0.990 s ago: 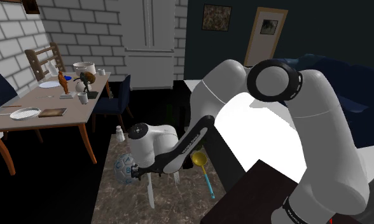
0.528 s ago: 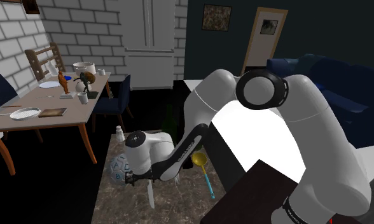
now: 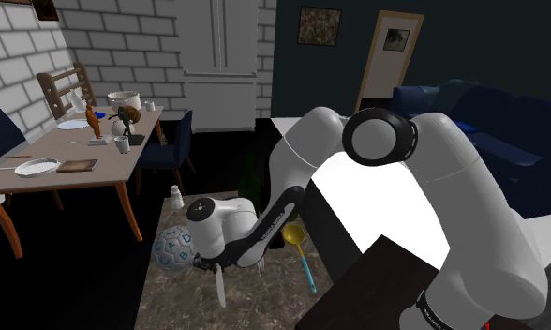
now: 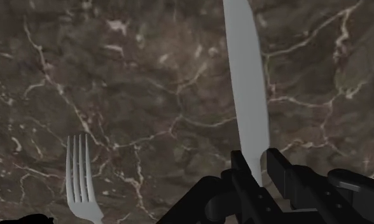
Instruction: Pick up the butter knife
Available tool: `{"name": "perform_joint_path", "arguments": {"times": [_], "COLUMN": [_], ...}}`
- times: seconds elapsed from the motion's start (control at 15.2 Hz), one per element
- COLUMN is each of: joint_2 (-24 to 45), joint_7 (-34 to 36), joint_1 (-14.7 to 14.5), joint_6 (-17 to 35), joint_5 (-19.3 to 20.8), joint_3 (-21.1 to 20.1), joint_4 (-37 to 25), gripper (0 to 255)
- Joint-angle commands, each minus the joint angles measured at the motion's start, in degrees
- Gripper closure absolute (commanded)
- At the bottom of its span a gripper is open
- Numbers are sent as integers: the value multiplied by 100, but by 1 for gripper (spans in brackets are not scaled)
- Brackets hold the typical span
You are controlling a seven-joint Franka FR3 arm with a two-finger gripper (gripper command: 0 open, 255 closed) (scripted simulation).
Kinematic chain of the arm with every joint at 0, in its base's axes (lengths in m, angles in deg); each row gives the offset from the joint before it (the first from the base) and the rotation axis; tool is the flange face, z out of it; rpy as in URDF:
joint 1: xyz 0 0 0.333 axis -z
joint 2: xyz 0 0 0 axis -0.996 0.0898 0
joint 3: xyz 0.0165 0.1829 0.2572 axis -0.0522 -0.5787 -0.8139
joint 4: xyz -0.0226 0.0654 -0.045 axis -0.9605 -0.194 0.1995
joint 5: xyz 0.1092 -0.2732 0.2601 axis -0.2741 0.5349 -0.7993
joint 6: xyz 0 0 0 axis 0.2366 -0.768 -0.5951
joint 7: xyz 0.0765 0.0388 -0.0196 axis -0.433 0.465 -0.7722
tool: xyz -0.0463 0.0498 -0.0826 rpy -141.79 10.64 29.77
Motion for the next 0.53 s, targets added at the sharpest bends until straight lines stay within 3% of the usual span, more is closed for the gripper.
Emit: {"name": "perform_joint_path", "arguments": {"times": [0.0, 0.46], "joint_2": [28, -157], "joint_7": [10, -98], "joint_1": [7, 81], "joint_6": [-7, -129], "joint_5": [8, -112], "joint_3": [27, -77], "joint_4": [40, 99], "gripper": [255, 255]}}
